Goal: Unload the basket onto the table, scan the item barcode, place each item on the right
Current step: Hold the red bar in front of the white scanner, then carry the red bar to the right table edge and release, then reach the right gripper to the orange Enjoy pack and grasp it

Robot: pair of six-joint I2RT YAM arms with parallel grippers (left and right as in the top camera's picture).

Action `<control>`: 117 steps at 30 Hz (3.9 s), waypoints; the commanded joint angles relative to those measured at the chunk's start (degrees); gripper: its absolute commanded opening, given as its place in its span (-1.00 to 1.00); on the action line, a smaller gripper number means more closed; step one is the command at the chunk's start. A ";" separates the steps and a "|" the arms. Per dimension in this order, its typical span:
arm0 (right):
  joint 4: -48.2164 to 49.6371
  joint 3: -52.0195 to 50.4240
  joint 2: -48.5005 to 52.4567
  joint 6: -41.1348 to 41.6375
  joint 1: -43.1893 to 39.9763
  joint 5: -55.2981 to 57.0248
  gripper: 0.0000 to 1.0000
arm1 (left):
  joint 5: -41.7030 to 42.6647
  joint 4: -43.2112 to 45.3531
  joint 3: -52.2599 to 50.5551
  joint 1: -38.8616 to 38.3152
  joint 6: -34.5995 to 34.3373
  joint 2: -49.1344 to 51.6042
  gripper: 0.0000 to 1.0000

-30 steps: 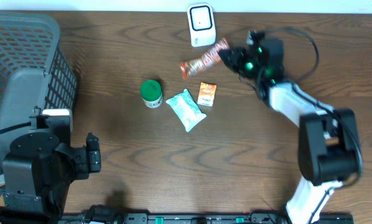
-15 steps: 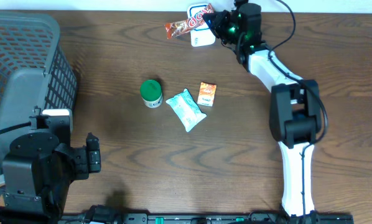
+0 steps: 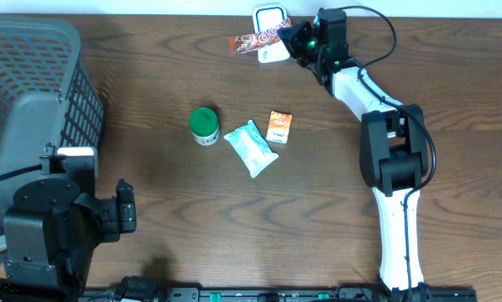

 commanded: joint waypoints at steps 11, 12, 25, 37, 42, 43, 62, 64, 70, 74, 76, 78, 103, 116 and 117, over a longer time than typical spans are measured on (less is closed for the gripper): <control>-0.02 1.81 0.94 7.45 0.96 -1.31 -0.98 | -0.31 -0.07 -0.17 0.24 -0.26 0.07 0.96; 0.00 1.81 0.94 7.28 1.16 -1.31 -0.98 | -0.31 -0.07 -0.17 0.24 -0.26 0.07 0.96; -1.75 1.81 1.05 6.36 1.57 -0.74 -0.98 | -0.31 -0.07 -0.17 0.24 -0.26 0.11 0.96; -10.95 1.81 -0.33 1.77 0.96 -12.66 -0.98 | -0.31 -0.07 -0.17 0.24 -0.26 0.11 0.96; -21.57 1.81 -6.14 -10.25 0.87 -8.20 -0.98 | -0.31 -0.07 -0.17 0.24 -0.26 0.11 0.96; -24.87 1.81 -7.87 -12.66 0.87 -5.62 -0.98 | -0.31 -0.07 -0.17 0.24 -0.26 0.11 0.96; -83.30 -2.08 -34.23 -24.35 -20.09 29.38 -0.98 | -0.31 -0.07 -0.17 0.24 -0.26 0.11 0.96; -81.20 -6.49 -34.21 -25.51 -24.68 30.71 -0.98 | -0.33 -0.07 -0.17 0.24 -0.26 0.11 0.96; -63.47 -23.45 -34.21 -33.42 -36.85 30.80 -0.98 | -0.31 -0.07 -0.17 0.24 -0.26 0.11 0.96; -51.30 -33.51 -34.21 -35.23 -45.16 30.82 -0.98 | -0.31 -0.07 -0.17 0.24 -0.26 0.11 0.96; -47.76 -36.48 -34.21 -35.26 -48.81 30.84 -0.98 | -0.31 -0.07 -0.17 0.24 -0.26 0.11 0.96; -45.66 -38.21 -34.21 -36.20 -52.50 30.84 -0.98 | -0.31 -0.07 -0.17 0.24 -0.26 0.11 0.96; -60.85 -13.11 -46.16 -44.15 -52.72 10.16 0.98 | -0.31 -0.07 -0.17 0.24 -0.26 0.11 0.96; -57.44 -19.17 -40.22 -42.97 -10.40 11.21 0.33 | -0.31 -0.07 -0.17 0.24 -0.26 0.11 0.96; -54.97 -19.93 -38.93 -41.94 -7.78 11.54 0.54 | -0.31 -0.07 -0.17 0.24 -0.26 0.11 0.96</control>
